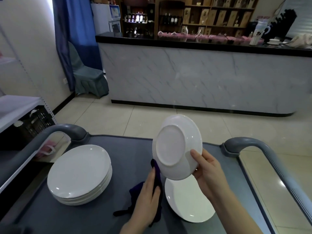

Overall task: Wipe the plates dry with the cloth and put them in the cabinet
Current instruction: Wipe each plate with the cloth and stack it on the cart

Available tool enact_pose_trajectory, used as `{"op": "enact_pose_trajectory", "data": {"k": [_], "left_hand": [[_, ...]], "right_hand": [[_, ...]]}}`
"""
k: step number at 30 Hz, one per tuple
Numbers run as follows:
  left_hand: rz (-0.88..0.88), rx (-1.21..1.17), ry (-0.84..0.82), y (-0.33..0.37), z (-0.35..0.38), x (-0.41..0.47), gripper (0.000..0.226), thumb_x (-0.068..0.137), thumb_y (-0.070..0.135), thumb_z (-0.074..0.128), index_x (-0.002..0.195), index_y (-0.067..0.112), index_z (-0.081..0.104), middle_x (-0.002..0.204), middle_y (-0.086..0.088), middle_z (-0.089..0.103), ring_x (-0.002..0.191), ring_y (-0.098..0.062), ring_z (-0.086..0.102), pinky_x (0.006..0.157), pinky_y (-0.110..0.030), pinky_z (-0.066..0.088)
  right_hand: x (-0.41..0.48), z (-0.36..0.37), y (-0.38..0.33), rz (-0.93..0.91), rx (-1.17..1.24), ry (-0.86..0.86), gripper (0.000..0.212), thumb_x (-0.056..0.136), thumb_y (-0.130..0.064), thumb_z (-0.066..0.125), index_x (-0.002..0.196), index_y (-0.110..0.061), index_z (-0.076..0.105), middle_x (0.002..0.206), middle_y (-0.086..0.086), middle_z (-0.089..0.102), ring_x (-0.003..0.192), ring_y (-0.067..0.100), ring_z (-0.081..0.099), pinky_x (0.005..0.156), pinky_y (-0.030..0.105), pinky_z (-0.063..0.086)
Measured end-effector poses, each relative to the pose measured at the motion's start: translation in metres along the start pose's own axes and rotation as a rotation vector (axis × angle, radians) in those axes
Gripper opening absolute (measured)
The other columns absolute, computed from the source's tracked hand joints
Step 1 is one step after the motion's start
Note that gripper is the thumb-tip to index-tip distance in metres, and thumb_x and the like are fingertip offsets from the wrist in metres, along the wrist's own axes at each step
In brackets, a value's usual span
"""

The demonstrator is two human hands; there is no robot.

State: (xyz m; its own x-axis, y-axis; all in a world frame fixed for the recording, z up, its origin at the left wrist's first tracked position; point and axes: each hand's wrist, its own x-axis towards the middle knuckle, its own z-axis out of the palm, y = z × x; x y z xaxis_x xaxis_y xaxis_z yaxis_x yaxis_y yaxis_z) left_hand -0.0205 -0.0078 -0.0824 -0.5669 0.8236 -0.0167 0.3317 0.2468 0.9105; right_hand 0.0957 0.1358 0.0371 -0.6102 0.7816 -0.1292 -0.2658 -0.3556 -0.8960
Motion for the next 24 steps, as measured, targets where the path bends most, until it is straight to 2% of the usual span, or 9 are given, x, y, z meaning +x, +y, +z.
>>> {"op": "enact_pose_trajectory", "data": {"k": [2, 5, 7, 9, 12, 14, 19, 22, 24], "left_hand": [[-0.099, 0.100, -0.029, -0.010, -0.013, 0.001, 0.055, 0.105, 0.022, 0.040, 0.154, 0.037, 0.019, 0.161, 0.019, 0.018, 0.146, 0.004, 0.009, 0.111, -0.006, 0.007], [-0.175, 0.074, 0.111, -0.008, -0.036, 0.003, 0.034, 0.103, 0.021, 0.048, 0.136, 0.028, 0.051, 0.146, 0.008, 0.047, 0.140, -0.009, 0.037, 0.110, -0.017, 0.028], [-0.171, -0.045, 0.262, 0.004, -0.052, 0.004, 0.026, 0.101, 0.017, 0.052, 0.115, 0.037, 0.057, 0.126, 0.010, 0.061, 0.123, -0.010, 0.056, 0.097, -0.017, 0.041], [-0.178, -0.241, 0.387, 0.020, -0.067, 0.007, 0.022, 0.102, 0.018, 0.051, 0.110, 0.034, 0.062, 0.112, 0.007, 0.069, 0.106, -0.012, 0.066, 0.092, -0.027, 0.052], [-0.195, -0.591, 0.451, 0.051, -0.089, 0.010, 0.022, 0.104, 0.028, 0.044, 0.119, 0.030, 0.060, 0.101, -0.001, 0.075, 0.091, -0.020, 0.073, 0.073, -0.034, 0.059], [-0.217, -0.731, 0.446, 0.068, -0.102, 0.012, 0.022, 0.104, 0.033, 0.042, 0.117, 0.032, 0.060, 0.098, -0.005, 0.076, 0.087, -0.025, 0.074, 0.064, -0.033, 0.060], [-0.344, -0.673, 0.535, 0.072, -0.113, -0.001, 0.022, 0.094, 0.019, 0.065, 0.115, 0.017, 0.061, 0.091, -0.010, 0.073, 0.067, -0.015, 0.074, 0.054, -0.030, 0.057], [-0.379, -0.715, 0.597, 0.066, -0.111, -0.010, 0.036, 0.089, 0.002, 0.066, 0.120, 0.018, 0.058, 0.086, -0.005, 0.074, 0.065, -0.015, 0.073, 0.053, -0.028, 0.056], [-0.390, -0.731, 0.634, 0.062, -0.111, -0.015, 0.039, 0.089, -0.003, 0.063, 0.123, 0.017, 0.058, 0.088, -0.008, 0.075, 0.069, -0.020, 0.074, 0.054, -0.030, 0.057]], "right_hand": [[0.001, 0.001, 0.002, 0.002, -0.005, -0.017, 0.028, 0.080, -0.024, 0.068, 0.105, -0.017, 0.079, 0.111, 0.009, 0.075, 0.093, 0.018, 0.071, 0.070, 0.029, 0.059], [0.001, 0.005, 0.002, -0.021, -0.064, -0.066, 0.029, 0.081, -0.026, 0.068, 0.107, -0.018, 0.078, 0.110, 0.009, 0.075, 0.095, 0.020, 0.071, 0.069, 0.030, 0.058], [0.001, 0.009, 0.003, -0.089, -0.181, -0.136, 0.025, 0.085, -0.024, 0.068, 0.108, -0.022, 0.078, 0.106, 0.007, 0.076, 0.093, 0.021, 0.072, 0.069, 0.030, 0.058], [0.000, 0.015, 0.005, -0.231, -0.394, -0.199, 0.025, 0.092, -0.017, 0.067, 0.103, -0.035, 0.079, 0.098, 0.001, 0.078, 0.091, 0.016, 0.072, 0.072, 0.029, 0.057], [0.000, 0.024, 0.012, -0.437, -0.772, -0.348, 0.032, 0.096, -0.019, 0.065, 0.103, -0.049, 0.073, 0.089, -0.007, 0.076, 0.080, 0.014, 0.070, 0.071, 0.027, 0.054], [-0.001, 0.029, 0.018, -0.576, -0.991, -0.430, 0.026, 0.095, -0.023, 0.064, 0.110, -0.042, 0.072, 0.085, -0.010, 0.075, 0.073, 0.010, 0.068, 0.066, 0.024, 0.051], [-0.008, 0.040, 0.036, -1.035, -1.389, -0.626, 0.041, 0.070, -0.002, 0.084, 0.107, -0.017, 0.077, 0.104, -0.003, 0.078, 0.092, 0.019, 0.075, 0.063, 0.030, 0.061], [-0.009, 0.042, 0.040, -1.071, -1.394, -0.682, 0.049, 0.063, 0.001, 0.091, 0.106, -0.017, 0.078, 0.112, -0.004, 0.076, 0.098, 0.021, 0.074, 0.063, 0.033, 0.062], [-0.007, 0.044, 0.043, -1.008, -1.396, -0.742, 0.040, 0.073, -0.010, 0.086, 0.110, -0.022, 0.077, 0.117, -0.009, 0.073, 0.105, 0.016, 0.072, 0.075, 0.027, 0.061]]}}
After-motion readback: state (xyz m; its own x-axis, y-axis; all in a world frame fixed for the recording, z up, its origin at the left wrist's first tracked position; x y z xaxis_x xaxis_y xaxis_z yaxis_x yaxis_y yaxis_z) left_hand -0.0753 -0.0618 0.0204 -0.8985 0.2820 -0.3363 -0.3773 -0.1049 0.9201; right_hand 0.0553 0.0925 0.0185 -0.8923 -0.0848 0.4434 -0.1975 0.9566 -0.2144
